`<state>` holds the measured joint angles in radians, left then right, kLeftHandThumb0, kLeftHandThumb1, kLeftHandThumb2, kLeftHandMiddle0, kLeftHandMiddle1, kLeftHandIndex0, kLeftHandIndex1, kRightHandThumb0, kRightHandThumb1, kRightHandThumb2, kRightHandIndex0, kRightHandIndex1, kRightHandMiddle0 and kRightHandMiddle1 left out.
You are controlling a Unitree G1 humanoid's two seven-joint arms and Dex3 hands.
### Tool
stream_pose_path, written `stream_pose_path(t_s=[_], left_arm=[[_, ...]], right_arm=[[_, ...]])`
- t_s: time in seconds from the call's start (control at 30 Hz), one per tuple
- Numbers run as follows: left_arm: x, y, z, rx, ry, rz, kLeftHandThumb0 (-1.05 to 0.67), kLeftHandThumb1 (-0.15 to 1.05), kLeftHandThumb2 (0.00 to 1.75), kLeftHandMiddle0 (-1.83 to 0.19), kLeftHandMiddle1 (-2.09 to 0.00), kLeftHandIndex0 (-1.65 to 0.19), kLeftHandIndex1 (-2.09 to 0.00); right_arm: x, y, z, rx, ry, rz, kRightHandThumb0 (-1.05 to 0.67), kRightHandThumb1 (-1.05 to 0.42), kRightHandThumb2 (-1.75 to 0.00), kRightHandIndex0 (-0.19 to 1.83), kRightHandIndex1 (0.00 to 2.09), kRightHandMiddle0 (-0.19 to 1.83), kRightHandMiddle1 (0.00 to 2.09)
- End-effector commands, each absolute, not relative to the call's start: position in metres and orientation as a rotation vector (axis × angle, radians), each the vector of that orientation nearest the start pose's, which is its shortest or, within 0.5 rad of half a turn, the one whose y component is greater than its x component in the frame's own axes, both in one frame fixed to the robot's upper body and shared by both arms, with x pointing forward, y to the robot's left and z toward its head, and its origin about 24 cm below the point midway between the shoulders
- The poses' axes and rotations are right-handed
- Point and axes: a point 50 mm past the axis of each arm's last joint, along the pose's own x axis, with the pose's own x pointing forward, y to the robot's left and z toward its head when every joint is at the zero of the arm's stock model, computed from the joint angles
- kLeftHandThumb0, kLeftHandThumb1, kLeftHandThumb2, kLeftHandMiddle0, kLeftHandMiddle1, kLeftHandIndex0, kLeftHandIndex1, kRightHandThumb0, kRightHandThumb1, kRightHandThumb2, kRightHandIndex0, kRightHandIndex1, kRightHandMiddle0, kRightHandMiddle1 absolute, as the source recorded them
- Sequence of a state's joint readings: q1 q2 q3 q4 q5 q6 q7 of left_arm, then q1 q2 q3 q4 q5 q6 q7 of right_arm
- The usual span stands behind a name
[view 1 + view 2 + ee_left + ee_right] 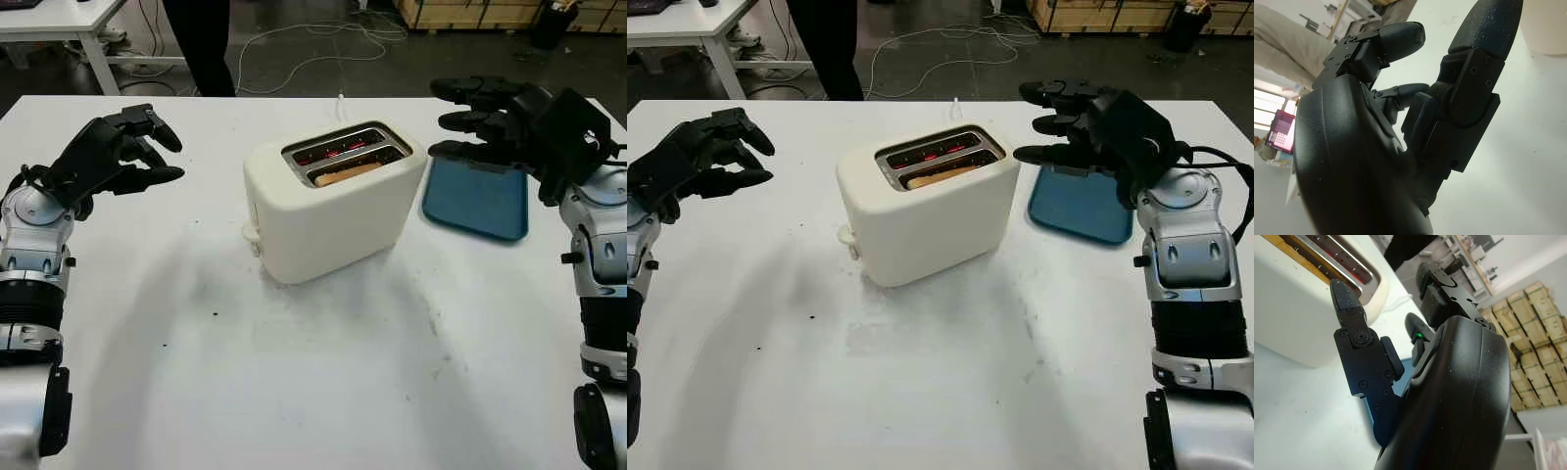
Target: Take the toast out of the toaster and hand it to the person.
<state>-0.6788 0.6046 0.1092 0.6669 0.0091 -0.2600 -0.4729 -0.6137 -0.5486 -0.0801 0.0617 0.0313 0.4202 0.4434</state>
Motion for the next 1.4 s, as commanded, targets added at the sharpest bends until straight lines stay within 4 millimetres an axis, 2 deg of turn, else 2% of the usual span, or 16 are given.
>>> stream_pose_path(t_s=[0.0,0.3,0.6,0.8,1.1,1.37], left_arm=[[0.3553,0.2722,0.1784,0.586,-0.223,-0.231,-1.05,0.85,0.01,-0.32,-1.63,-0.36,-1.51],[0.3558,0.2717,0.1789,0.590,-0.220,-0.229,-1.05,0.85,0.00,-0.32,-1.63,-0.37,-1.51],[0.3557,0.2729,0.1782,0.578,-0.218,-0.224,-1.05,0.84,0.00,-0.33,-1.63,-0.38,-1.51],[0.3560,0.2715,0.1789,0.573,-0.221,-0.231,-1.05,0.83,0.00,-0.33,-1.61,-0.38,-1.49],[0.3556,0.2714,0.1795,0.579,-0.219,-0.225,-1.05,0.84,0.00,-0.33,-1.62,-0.37,-1.51],[0.3561,0.2713,0.1780,0.571,-0.225,-0.230,-1.05,0.84,0.00,-0.34,-1.61,-0.38,-1.50]], right_arm=[[0.3380,-0.2208,0.2077,-0.472,-0.085,0.254,-0.36,-0.77,0.00,0.17,0.63,0.48,0.00],[0.3388,-0.2228,0.2073,-0.468,-0.090,0.262,-0.42,-0.77,0.00,0.17,0.63,0.48,0.00],[0.3387,-0.2222,0.2064,-0.474,-0.086,0.263,-0.44,-0.76,0.00,0.17,0.63,0.48,0.00],[0.3381,-0.2219,0.2070,-0.462,-0.086,0.261,-0.39,-0.77,0.00,0.17,0.62,0.48,0.00],[0.3385,-0.2237,0.2051,-0.464,-0.085,0.264,-0.46,-0.77,0.00,0.16,0.63,0.48,0.00],[0.3386,-0.2233,0.2041,-0.448,-0.076,0.262,-0.45,-0.76,0.00,0.17,0.62,0.48,0.01]])
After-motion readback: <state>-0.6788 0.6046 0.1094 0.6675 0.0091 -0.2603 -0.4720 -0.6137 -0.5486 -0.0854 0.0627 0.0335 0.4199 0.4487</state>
